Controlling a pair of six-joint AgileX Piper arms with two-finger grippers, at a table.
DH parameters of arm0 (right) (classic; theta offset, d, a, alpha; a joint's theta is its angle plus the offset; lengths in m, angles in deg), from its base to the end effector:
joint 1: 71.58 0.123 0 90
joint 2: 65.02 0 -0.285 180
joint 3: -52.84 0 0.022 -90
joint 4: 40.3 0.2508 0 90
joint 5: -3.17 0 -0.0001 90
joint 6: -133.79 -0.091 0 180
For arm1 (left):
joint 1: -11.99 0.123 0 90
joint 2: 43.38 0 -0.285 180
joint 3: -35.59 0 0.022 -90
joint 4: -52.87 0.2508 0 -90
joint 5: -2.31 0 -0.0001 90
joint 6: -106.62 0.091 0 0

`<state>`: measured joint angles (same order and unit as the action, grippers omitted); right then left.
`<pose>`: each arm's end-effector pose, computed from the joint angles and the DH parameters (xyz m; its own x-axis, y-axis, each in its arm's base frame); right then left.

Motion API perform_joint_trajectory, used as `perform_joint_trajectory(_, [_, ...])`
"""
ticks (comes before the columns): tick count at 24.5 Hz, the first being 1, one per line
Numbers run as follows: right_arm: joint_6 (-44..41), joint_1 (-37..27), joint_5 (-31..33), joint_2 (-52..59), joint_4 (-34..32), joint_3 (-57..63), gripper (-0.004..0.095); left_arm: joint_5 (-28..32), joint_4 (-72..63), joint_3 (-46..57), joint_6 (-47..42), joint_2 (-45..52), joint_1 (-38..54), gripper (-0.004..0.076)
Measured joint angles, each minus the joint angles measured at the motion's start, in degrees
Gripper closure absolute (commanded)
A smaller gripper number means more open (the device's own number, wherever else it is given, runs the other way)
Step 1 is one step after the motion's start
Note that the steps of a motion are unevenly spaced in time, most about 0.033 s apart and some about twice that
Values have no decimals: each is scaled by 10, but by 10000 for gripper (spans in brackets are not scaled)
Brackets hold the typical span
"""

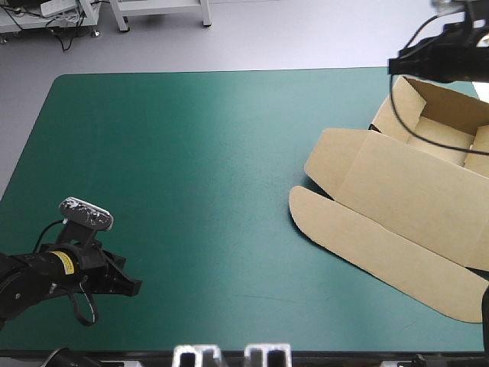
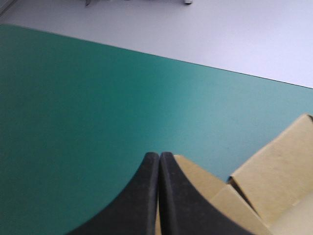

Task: Fold the box

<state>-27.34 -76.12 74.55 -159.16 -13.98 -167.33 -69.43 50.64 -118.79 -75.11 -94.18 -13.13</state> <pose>0.2815 0.0160 0.5271 -0.4924 -0.1173 -0.8624 -0.3681 0.9260 0.0842 0.0949 -0.0482 0.3468 -0.7871 0.3223 -0.5259 0.4089 0.9110 -0.0537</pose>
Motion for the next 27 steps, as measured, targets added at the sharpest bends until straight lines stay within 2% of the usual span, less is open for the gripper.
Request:
perform_joint_trajectory(4, [0, 121, 0, 42, -58, 56, 923, 14, -18, 0, 0, 0, 0, 727])
perform_joint_trajectory(9, [0, 222, 0, 118, -128, 211, 923, 27, -22, 0, 0, 0, 0, 727])
perform_joint_trajectory(16, [0, 230, -8, 216, -154, 431, 923, 68, -24, 2, 0, 0, 0, 727])
perform_joint_trajectory(18, [0, 230, -28, 250, -159, 497, 923, 83, -24, 2, 0, 0, 0, 727])
perform_joint_trajectory(22, [-2, 230, -108, 353, -160, 666, 923, 125, -26, 26, 14, 0, 0, 727])
perform_joint_trajectory(27, [-2, 230, -150, 407, -160, 741, 923, 173, -48, 106, 24, -1, 0, 727])
